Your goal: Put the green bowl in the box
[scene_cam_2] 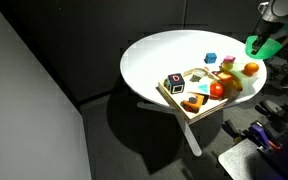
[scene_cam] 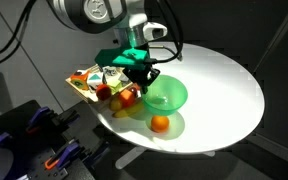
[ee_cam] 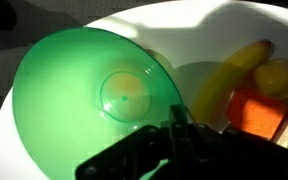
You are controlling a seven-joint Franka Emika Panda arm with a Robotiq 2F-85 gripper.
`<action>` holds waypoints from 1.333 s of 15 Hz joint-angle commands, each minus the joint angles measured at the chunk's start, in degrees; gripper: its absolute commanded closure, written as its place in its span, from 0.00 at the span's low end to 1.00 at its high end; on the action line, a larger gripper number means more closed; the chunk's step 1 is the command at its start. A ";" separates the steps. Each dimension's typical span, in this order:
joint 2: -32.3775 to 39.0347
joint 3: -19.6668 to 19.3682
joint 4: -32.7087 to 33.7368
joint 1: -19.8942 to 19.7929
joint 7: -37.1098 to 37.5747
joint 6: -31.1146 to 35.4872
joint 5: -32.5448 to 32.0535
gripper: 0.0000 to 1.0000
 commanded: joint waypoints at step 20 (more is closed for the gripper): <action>-2.36 1.90 -1.87 4.97 1.64 0.73 -3.02 0.99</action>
